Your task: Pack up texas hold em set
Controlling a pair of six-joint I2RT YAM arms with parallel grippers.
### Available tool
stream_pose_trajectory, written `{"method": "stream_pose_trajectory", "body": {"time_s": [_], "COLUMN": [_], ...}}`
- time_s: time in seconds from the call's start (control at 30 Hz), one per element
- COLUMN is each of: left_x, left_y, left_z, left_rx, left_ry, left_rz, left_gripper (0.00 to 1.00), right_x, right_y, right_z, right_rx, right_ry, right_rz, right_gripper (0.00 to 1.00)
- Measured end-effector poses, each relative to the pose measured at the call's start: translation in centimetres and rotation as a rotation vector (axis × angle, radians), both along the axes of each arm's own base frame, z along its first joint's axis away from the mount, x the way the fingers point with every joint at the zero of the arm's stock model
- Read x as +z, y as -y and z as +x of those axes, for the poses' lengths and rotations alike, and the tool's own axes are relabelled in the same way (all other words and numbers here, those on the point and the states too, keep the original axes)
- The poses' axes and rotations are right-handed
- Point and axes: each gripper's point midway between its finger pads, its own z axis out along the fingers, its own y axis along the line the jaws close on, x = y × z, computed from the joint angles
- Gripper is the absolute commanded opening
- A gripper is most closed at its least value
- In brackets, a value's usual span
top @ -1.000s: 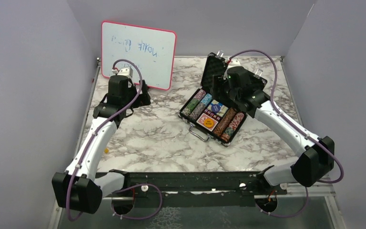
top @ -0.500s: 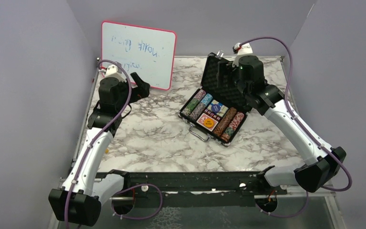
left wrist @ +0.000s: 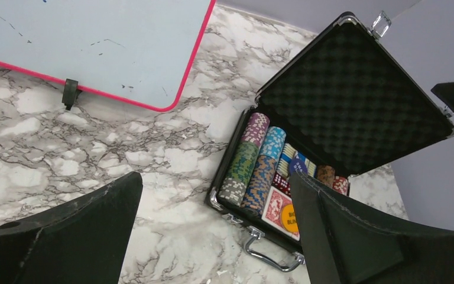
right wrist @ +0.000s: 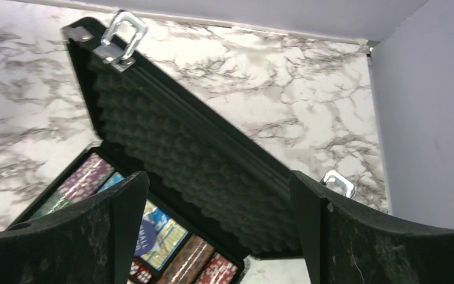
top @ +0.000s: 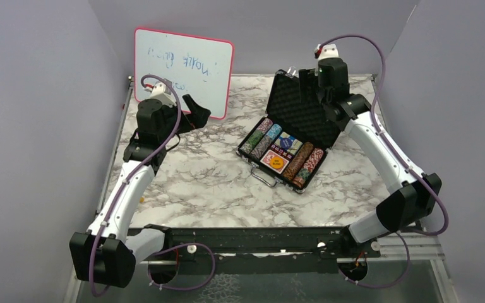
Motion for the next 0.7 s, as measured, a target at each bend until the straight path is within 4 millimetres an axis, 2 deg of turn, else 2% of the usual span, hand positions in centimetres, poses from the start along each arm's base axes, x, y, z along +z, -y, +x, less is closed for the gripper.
{"method": "stream_pose_trajectory", "body": {"time_s": [0.17, 0.3, 0.5, 0.6, 0.7], "left_x": [-1.0, -1.0, -1.5, -2.1, -2.3], "left_y": [0.6, 1.0, 1.8, 1.9, 2.1], "left_z": [0.5, 0.4, 0.5, 0.5, 0.5], "left_rx": [-0.043, -0.074, -0.119, -0.133, -0.145], "left_ry": [-0.017, -0.01, -0.019, -0.035, -0.039], "left_rz": [0.022, 0.02, 0.015, 0.021, 0.023], "left_gripper": [0.97, 0.96, 0.96, 0.96, 0.96], "right_x": [-2.0, -3.8, -5.5, -5.2, -4.7], "right_y": [1.0, 1.2, 0.1, -0.2, -1.0], "right_z": [2.6, 3.2, 2.7, 2.1, 0.3], "right_rx": [0.004, 0.048, 0.134, 0.173, 0.222], "right_ry": [-0.055, -0.105, -0.158, -0.161, -0.161], "right_rz": [-0.028, -0.009, 0.029, 0.058, 0.101], "right_gripper": [0.9, 0.9, 0.86, 0.8, 0.76]}}
